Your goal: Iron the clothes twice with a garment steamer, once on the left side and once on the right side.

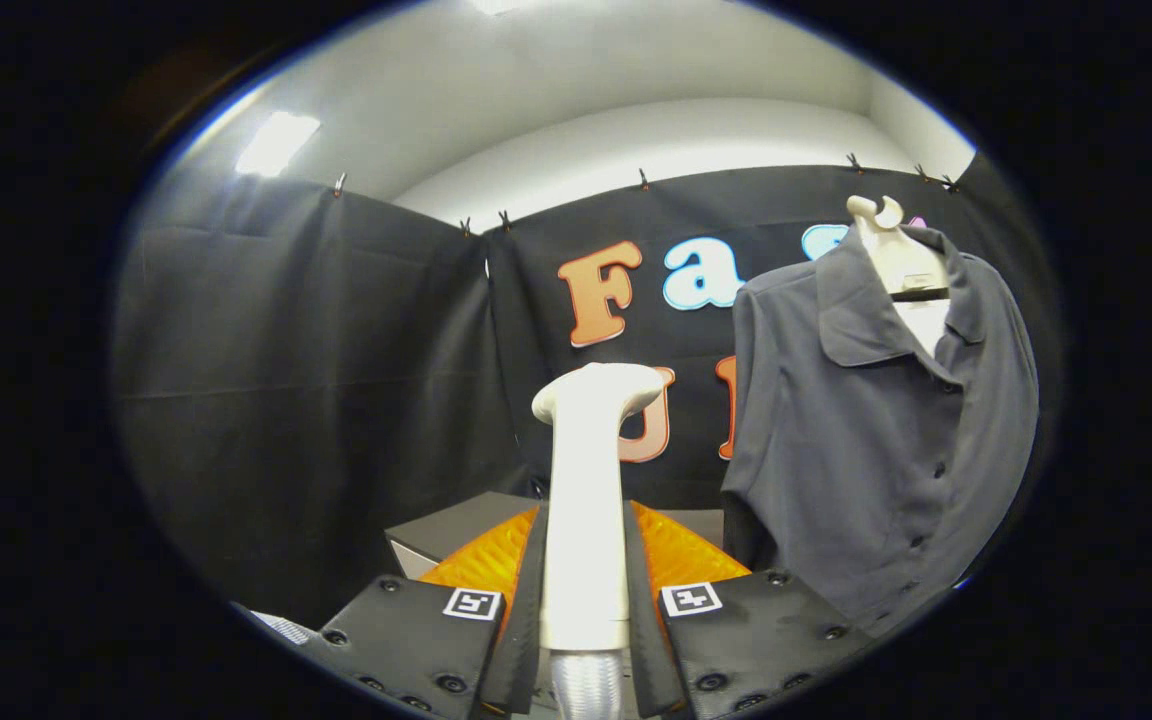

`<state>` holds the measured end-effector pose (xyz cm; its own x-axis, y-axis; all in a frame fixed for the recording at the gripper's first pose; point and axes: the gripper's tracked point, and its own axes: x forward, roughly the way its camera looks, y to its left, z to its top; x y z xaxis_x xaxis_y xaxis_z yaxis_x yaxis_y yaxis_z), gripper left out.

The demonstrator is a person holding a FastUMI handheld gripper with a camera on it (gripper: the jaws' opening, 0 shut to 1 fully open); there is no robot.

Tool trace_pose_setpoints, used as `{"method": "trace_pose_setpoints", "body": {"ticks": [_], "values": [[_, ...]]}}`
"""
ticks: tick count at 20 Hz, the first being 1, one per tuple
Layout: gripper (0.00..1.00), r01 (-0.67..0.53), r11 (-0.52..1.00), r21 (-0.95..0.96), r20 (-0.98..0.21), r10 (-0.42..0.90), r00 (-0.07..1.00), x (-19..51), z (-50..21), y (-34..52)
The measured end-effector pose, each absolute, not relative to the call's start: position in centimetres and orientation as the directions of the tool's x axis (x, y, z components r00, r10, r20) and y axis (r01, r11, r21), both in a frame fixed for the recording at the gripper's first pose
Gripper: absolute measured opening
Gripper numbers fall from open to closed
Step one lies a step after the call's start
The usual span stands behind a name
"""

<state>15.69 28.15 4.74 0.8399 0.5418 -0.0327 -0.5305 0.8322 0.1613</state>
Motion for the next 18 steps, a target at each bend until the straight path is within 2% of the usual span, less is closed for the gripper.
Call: {"method": "trace_pose_setpoints", "body": {"ticks": [3, 9, 18], "values": [[0.44, -0.488, 0.866, 0.112, 0.051, 0.485, 0.873, 13.7, 5.2, 24.8], [0.44, -0.412, 0.906, 0.100, 0.139, 0.397, 0.907, 10.9, 5.5, 19.6], [0.44, -0.302, 0.951, 0.059, 0.196, 0.286, 0.938, 6.8, 5.4, 13.2]]}}
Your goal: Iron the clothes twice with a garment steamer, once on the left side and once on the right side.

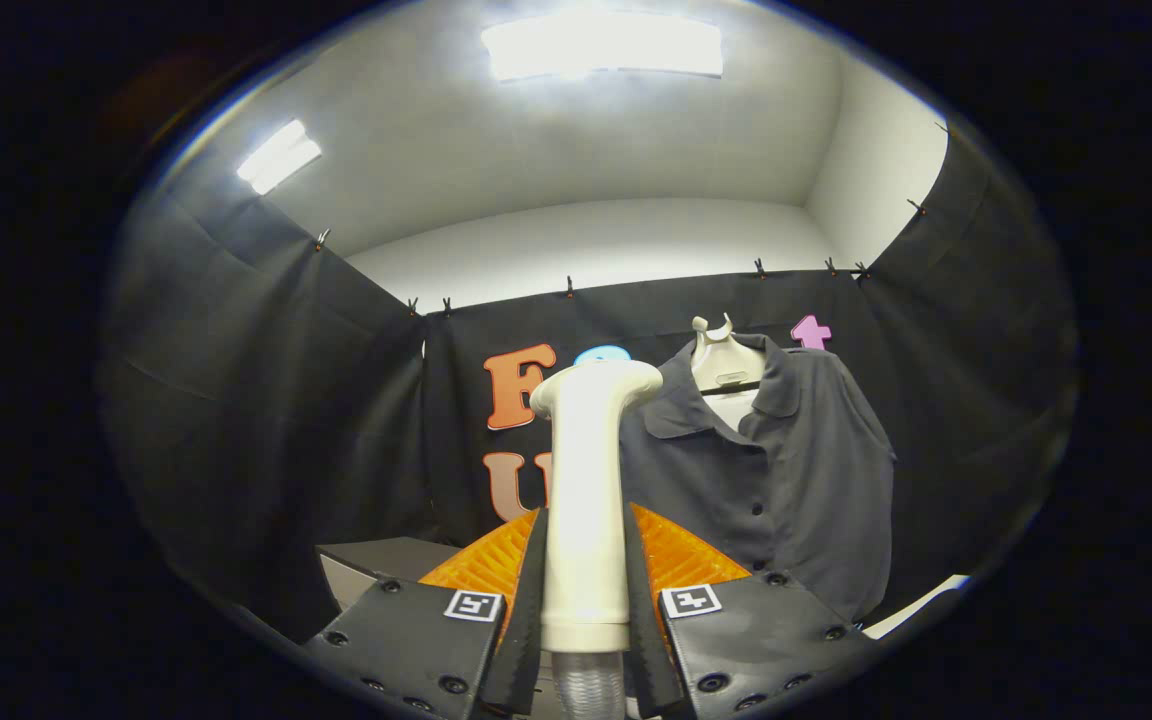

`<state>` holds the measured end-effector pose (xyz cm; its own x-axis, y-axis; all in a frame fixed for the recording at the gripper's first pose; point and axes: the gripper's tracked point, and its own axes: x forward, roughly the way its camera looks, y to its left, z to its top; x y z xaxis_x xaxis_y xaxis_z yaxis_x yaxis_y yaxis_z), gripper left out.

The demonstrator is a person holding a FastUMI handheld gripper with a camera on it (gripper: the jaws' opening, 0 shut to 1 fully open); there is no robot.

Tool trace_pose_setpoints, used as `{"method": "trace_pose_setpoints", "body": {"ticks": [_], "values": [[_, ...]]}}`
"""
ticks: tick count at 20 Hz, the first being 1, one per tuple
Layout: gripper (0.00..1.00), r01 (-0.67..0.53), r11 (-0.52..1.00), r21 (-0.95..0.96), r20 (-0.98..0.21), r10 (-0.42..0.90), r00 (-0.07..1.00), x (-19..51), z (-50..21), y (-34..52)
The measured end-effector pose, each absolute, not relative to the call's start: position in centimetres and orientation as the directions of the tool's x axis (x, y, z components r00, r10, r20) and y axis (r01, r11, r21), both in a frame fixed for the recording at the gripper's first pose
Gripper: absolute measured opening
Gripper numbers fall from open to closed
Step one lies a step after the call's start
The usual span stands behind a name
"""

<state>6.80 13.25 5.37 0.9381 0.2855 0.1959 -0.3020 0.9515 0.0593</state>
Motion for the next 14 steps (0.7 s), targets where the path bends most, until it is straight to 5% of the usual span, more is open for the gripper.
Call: {"method": "trace_pose_setpoints", "body": {"ticks": [14], "values": [[0.44, -0.201, 0.978, 0.052, 0.186, 0.188, 0.964, 9.6, -1.0, 8.3]]}}
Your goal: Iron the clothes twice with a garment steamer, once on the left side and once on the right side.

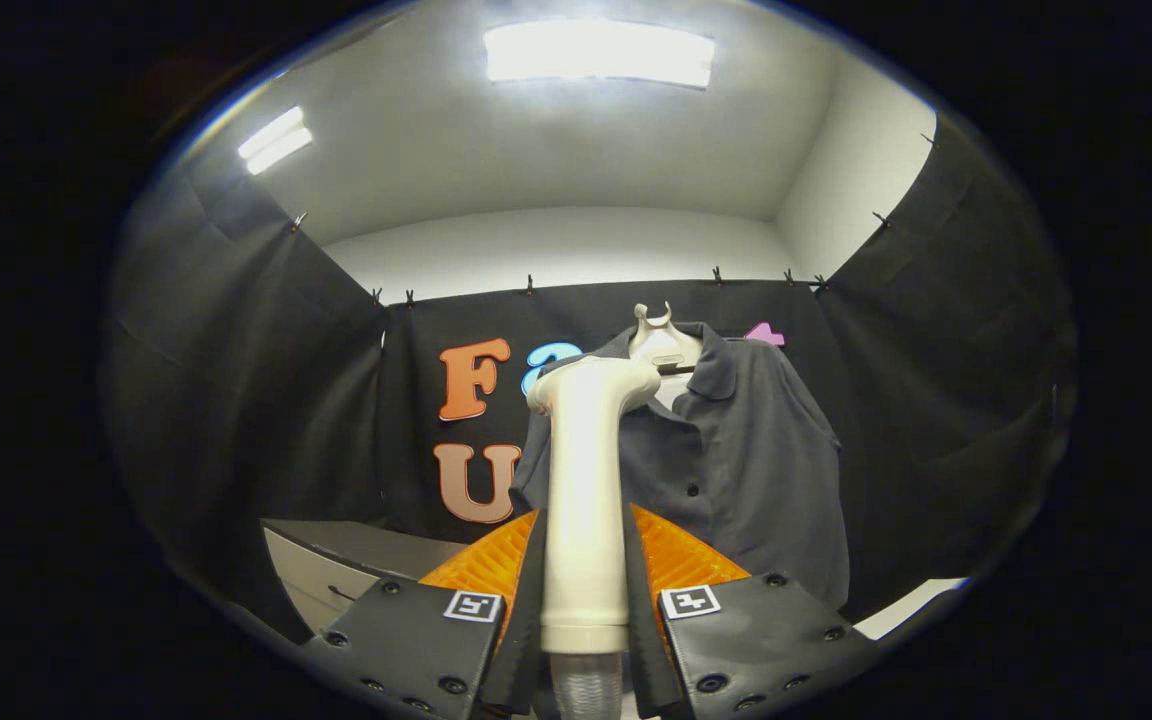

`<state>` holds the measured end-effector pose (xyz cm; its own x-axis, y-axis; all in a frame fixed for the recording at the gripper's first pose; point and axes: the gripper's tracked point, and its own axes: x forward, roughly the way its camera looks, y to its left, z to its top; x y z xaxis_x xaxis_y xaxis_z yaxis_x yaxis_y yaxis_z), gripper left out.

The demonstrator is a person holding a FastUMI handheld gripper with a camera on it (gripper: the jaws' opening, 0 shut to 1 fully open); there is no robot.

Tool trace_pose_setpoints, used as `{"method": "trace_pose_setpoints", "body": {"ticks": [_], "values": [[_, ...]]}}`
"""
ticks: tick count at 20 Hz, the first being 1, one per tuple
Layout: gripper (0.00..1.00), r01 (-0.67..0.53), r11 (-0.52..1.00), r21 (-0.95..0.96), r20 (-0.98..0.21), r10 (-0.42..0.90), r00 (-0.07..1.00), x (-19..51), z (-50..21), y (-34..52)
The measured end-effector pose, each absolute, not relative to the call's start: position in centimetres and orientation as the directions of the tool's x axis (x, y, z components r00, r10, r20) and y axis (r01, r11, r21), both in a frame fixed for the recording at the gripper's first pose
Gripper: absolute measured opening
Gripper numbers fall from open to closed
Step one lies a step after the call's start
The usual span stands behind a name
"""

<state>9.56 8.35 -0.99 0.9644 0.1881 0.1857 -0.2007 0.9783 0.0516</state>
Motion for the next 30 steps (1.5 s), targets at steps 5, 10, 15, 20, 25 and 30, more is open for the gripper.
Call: {"method": "trace_pose_setpoints", "body": {"ticks": [5, 10, 15, 20, 25, 30], "values": [[0.44, -0.203, 0.977, 0.072, 0.159, 0.189, 0.969, 13.8, -4.1, 7.9], [0.44, -0.209, 0.975, 0.073, 0.139, 0.197, 0.970, 18.1, -5.2, 7.6], [0.44, -0.207, 0.977, 0.054, 0.136, 0.198, 0.971, 20.6, -5.8, 7.6], [0.44, -0.196, 0.978, 0.075, 0.101, 0.188, 0.977, 21.5, -7.7, 7.1], [0.44, -0.192, 0.977, 0.090, 0.083, 0.185, 0.979, 21.1, -9.3, 6.7], [0.44, -0.187, 0.979, 0.078, 0.057, 0.183, 0.982, 19.6, -11.2, 6.7]]}}
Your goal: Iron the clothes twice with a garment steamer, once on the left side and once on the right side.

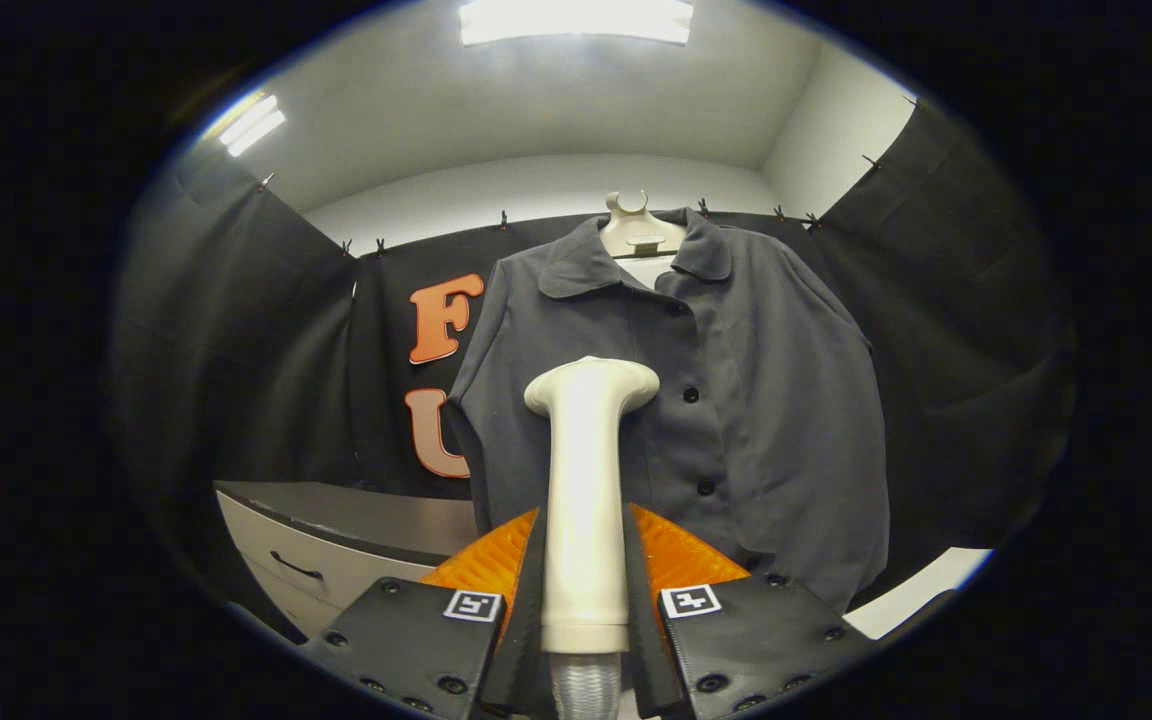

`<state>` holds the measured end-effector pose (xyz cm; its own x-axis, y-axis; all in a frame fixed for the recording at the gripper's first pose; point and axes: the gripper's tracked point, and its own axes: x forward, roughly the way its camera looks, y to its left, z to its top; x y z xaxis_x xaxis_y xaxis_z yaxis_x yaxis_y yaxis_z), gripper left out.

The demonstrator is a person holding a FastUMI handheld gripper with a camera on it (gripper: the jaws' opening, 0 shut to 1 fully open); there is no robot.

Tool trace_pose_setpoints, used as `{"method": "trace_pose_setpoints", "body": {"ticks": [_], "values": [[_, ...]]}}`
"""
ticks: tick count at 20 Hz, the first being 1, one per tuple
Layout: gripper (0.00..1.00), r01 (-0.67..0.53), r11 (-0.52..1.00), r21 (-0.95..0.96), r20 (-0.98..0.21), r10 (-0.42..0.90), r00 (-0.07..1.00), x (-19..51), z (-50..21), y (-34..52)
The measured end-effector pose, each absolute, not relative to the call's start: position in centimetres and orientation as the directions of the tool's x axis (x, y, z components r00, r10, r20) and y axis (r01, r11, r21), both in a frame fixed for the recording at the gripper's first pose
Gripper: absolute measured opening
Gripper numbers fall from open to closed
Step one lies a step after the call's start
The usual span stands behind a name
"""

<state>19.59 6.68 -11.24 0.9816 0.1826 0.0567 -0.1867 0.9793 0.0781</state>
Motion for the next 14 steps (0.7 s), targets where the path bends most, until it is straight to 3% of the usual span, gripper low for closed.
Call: {"method": "trace_pose_setpoints", "body": {"ticks": [14], "values": [[0.44, -0.177, 0.979, 0.099, -0.070, 0.184, 0.980, 14.1, -19.7, 5.3]]}}
